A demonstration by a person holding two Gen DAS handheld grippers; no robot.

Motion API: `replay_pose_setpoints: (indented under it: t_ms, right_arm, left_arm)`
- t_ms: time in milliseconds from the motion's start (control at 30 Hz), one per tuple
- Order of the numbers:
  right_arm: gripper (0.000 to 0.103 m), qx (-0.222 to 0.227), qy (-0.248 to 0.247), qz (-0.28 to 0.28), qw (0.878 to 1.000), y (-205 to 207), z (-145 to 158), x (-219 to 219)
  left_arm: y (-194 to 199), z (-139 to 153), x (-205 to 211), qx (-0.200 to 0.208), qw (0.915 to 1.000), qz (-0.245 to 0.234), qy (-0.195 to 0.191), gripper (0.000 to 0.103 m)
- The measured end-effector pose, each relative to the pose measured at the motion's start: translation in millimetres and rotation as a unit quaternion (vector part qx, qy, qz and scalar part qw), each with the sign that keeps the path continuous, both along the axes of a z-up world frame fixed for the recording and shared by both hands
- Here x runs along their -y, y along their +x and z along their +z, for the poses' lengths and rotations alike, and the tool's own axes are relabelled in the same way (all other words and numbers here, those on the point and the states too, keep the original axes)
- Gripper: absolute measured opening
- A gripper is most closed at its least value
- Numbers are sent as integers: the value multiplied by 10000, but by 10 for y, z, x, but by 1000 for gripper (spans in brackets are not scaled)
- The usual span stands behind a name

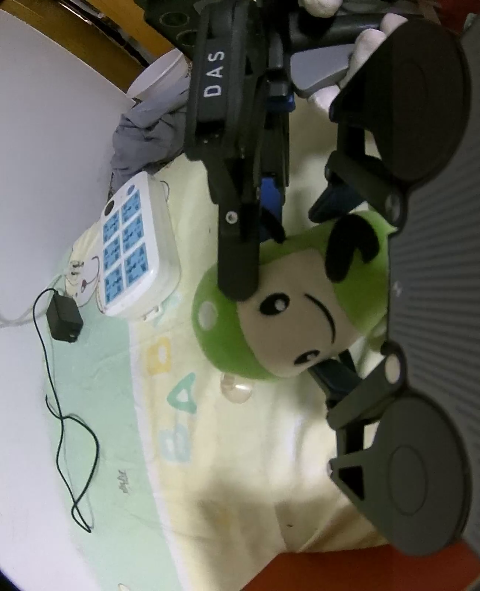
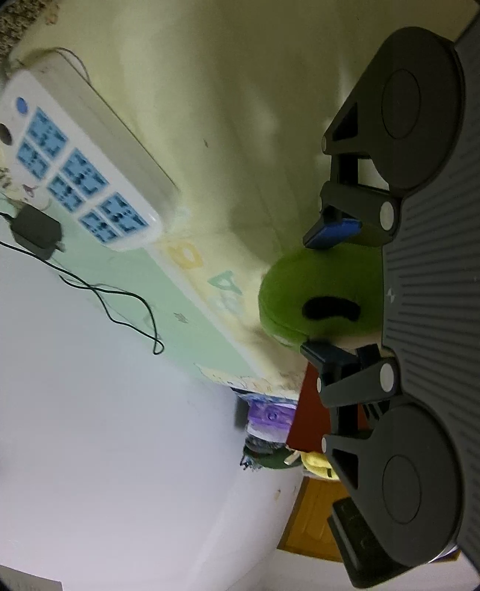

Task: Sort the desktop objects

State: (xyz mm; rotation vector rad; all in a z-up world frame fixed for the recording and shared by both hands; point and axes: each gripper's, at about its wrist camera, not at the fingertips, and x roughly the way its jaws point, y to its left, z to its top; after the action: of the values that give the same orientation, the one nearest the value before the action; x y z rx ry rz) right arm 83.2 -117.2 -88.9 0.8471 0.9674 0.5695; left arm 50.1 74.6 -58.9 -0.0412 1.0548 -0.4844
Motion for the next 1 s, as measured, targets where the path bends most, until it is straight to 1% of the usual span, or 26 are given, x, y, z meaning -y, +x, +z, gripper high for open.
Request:
replay_pose_setpoints:
  t_ms: [100, 267, 367, 533, 633, 733, 867, 1000]
  right_arm:
    - [57, 26, -28, 43, 10000, -57, 41, -10]
    - [56, 7, -4, 119, 9999, -258, 148, 8]
    - [56, 50, 25, 78, 10000, -435, 219, 27]
    - [56, 144, 145, -76, 9998, -698, 353, 13]
    - [56, 371, 145, -143, 9991, -823, 524, -59]
    - [56, 698, 169, -218, 9972, -949, 731, -191]
    - [56, 1098, 320, -297, 9930, -1095, 991, -448]
    - [56, 1472, 398, -219, 9881, -1195, 1233, -784]
  left_arm:
    - [-48, 47, -35, -43, 10000, -4, -62, 77]
    - [-259, 154, -66, 29, 9999, -24, -150, 75]
    - [-431, 243, -70, 130, 9998, -59, -167, 75]
    - [-694, 447, -149, 420, 9987, -111, -253, 75]
    - [-805, 642, -270, 665, 9971, -110, -354, 75]
    - [-918, 880, -472, 991, 9939, -103, -468, 75]
    - [-1081, 1195, -817, 1437, 9883, 3, -517, 75]
    - [-1213, 1433, -1226, 1775, 9824, 174, -557, 75]
